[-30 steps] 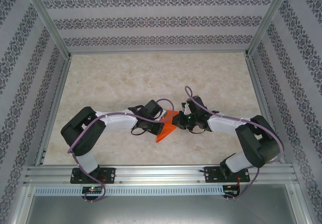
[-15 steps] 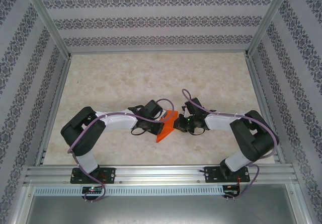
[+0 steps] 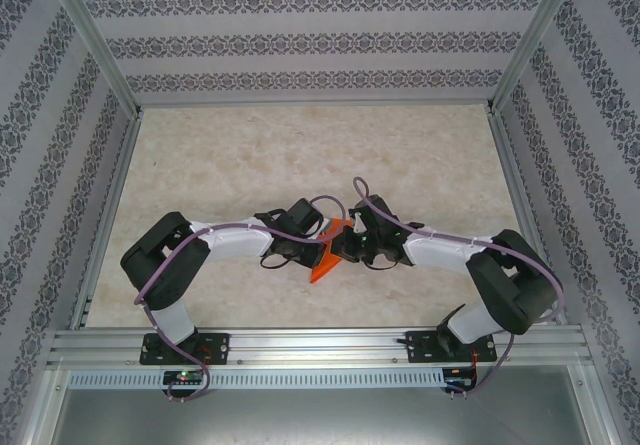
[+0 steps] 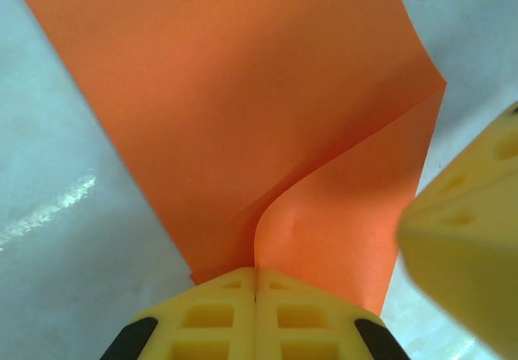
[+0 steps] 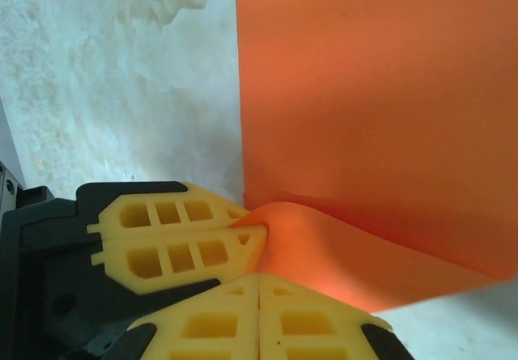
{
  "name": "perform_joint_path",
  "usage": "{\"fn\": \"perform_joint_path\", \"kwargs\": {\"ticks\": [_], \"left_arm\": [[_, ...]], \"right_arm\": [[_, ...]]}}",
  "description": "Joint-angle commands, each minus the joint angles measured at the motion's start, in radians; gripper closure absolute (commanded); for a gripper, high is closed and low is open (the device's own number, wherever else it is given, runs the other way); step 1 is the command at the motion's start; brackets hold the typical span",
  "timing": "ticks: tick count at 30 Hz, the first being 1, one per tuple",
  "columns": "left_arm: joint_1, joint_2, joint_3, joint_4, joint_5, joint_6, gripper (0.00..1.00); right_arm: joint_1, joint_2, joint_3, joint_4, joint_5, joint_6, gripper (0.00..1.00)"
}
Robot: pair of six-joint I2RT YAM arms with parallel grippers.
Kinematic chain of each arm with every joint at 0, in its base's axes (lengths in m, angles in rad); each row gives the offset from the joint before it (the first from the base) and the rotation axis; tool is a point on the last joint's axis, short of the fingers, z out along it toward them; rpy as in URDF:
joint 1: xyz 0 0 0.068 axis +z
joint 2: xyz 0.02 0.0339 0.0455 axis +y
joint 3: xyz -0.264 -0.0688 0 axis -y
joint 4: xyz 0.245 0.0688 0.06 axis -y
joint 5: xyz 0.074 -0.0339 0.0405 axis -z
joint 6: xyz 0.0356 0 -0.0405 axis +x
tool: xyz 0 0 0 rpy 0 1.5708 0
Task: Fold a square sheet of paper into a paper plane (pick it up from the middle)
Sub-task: Third fold the triangle at the center of the table.
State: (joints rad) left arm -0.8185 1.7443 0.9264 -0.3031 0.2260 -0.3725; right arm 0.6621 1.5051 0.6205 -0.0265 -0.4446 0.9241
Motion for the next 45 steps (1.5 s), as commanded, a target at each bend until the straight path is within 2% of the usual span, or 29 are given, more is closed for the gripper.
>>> {"fn": "perform_joint_path", "kwargs": {"ticks": [1, 12, 15, 20, 24, 32, 36, 42, 45], "left_arm": [[0.009, -0.003, -0.023, -0.056, -0.042, -0.013, 1.0], [0.009, 0.0, -0.031, -0.05, -0.045, -0.021, 1.0], [0.008, -0.005, -0.039, -0.056, -0.057, -0.026, 1.0], [0.009, -0.007, -0.044, -0.06, -0.069, -0.034, 1.0], [0.009, 0.001, -0.042, -0.059, -0.069, -0.047, 1.0], [0.01, 0.007, -0.045, -0.059, -0.069, -0.05, 1.0], [0.009, 0.007, -0.046, -0.059, -0.069, -0.049, 1.0], [0.008, 0.009, -0.046, -0.059, -0.071, -0.049, 1.0], [0.009, 0.01, -0.053, -0.058, -0.076, -0.049, 1.0]], "right_arm": [[0.018, 0.032, -0.026, 0.089, 0.033, 0.053, 0.93], [0.013, 0.162, -0.112, 0.249, 0.031, 0.109, 0.94], [0.017, 0.114, -0.119, 0.254, 0.026, 0.122, 0.94], [0.025, -0.041, -0.122, 0.163, 0.065, 0.122, 0.92], [0.048, -0.086, -0.148, 0.187, 0.091, 0.159, 0.92], [0.107, -0.039, -0.179, 0.306, 0.165, 0.249, 0.93], [0.122, 0.003, -0.176, 0.381, 0.156, 0.275, 0.93], [0.151, 0.067, -0.148, 0.398, 0.162, 0.281, 0.94], [0.156, 0.103, -0.144, 0.348, 0.195, 0.271, 0.94]]}}
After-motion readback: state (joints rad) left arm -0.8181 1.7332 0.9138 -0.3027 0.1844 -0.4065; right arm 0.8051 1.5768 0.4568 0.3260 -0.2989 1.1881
